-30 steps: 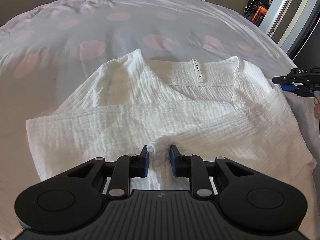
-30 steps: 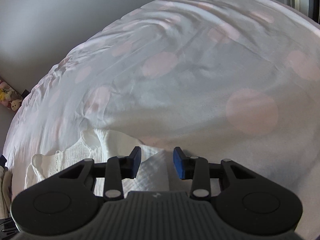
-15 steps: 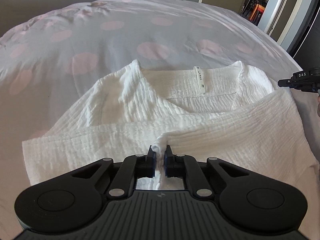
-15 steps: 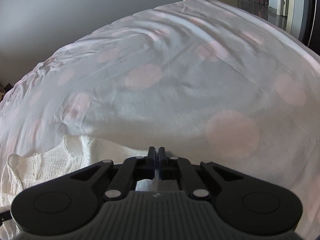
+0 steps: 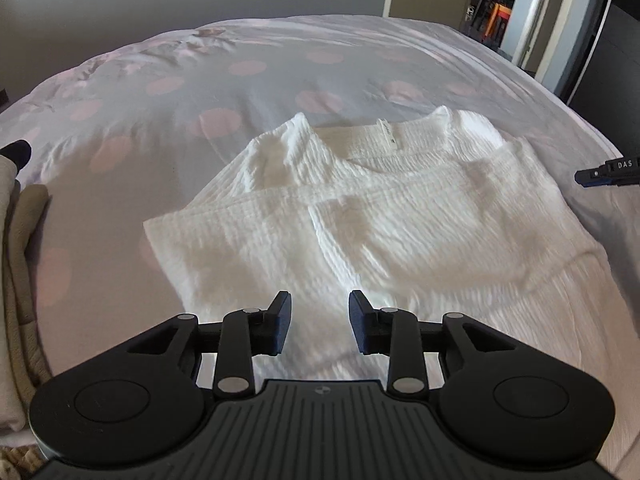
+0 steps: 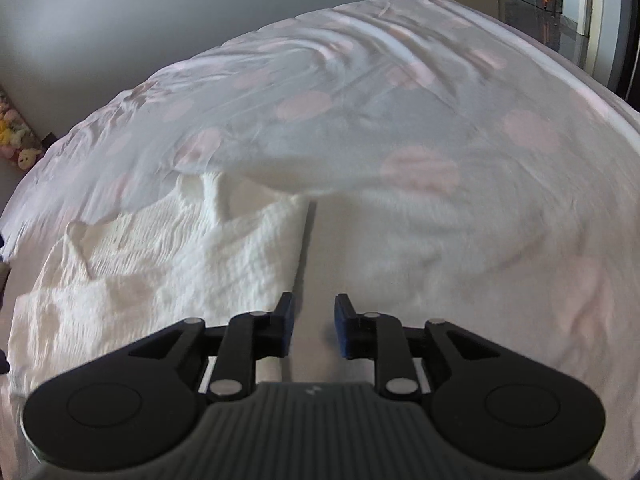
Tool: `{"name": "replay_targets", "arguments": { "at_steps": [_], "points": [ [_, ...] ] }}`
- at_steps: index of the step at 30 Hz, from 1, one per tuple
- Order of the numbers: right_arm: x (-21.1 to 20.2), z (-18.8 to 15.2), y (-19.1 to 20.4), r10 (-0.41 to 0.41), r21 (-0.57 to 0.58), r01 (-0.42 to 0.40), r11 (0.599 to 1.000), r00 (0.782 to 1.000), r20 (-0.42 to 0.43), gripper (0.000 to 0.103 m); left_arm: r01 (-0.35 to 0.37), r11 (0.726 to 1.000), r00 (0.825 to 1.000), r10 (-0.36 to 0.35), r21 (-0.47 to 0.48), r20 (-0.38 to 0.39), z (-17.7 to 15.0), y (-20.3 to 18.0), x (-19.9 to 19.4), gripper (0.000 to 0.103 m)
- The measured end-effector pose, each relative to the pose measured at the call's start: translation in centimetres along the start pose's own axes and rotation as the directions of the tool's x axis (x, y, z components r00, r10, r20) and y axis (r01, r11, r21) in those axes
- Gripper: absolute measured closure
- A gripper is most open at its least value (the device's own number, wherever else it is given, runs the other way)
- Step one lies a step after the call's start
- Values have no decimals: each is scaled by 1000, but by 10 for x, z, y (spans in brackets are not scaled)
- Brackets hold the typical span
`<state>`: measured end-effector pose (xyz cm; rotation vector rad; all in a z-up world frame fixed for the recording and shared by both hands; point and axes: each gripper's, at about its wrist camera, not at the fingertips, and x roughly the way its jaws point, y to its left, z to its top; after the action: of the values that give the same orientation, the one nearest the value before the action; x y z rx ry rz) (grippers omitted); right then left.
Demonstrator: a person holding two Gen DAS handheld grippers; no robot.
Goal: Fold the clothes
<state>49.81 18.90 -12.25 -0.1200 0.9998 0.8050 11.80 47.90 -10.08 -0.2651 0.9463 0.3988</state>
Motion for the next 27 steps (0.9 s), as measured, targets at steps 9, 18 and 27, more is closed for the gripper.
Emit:
{"name": "replay_targets", "arguments": {
  "at_steps": [9, 18, 27],
  "points": [
    [-95, -97, 18, 143, -46, -146, 988, 987, -69, 68, 98, 983, 993, -87, 157, -76, -75, -30, -82, 61],
    [-171, -198, 35, 216, -36, -219, 975, 974, -72, 64, 276, 882, 943, -170, 383, -287, -157, -83, -113, 55],
    [-219, -263, 33, 140, -101, -132, 986, 987, 79, 56, 335, 791, 872, -56, 512, -486, -207, -114, -85, 53]
  ]
}}
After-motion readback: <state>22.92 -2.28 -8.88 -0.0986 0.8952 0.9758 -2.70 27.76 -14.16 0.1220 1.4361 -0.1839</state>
